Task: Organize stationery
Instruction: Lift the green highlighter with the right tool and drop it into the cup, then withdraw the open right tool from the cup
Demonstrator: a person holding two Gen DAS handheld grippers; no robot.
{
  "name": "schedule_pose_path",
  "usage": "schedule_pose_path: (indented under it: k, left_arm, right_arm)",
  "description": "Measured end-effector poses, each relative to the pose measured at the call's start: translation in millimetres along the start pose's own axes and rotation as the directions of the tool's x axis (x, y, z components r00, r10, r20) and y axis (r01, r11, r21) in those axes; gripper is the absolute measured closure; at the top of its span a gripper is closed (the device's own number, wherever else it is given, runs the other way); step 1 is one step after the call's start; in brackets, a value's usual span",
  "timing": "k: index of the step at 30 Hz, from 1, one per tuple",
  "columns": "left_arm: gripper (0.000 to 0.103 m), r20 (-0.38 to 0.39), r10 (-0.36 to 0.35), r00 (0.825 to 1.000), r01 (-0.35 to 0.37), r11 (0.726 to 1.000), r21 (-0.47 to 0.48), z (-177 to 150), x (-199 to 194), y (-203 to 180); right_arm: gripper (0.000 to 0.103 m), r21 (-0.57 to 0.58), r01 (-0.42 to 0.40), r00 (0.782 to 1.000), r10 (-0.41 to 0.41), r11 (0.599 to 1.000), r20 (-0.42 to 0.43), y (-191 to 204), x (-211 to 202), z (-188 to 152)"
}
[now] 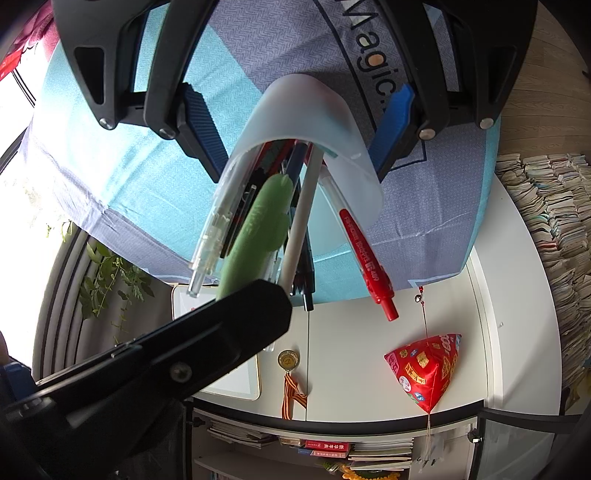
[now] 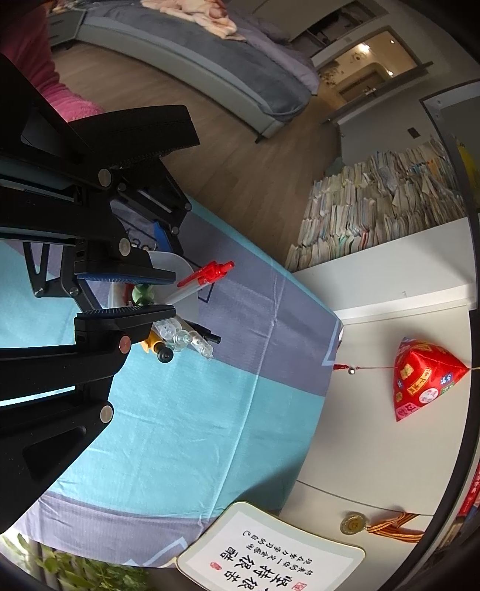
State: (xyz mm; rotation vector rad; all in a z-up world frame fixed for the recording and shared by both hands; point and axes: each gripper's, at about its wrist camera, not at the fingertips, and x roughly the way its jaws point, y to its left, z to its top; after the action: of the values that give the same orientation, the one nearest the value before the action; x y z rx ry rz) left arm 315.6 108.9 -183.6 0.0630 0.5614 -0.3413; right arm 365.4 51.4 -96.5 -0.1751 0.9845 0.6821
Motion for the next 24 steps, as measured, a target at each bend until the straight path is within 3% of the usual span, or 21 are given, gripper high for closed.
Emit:
schedule_pose_path:
  k: [24]
  left_arm:
    - [0.027,-0.001,0.000,1.000,0.000,1.000,-0.001,-0.3,0.3,-0.5]
  right_arm:
    - [0.091,0.049,-0.037,0.999,0.036,0.998,0.009,-12.0,-0.6,-5.8]
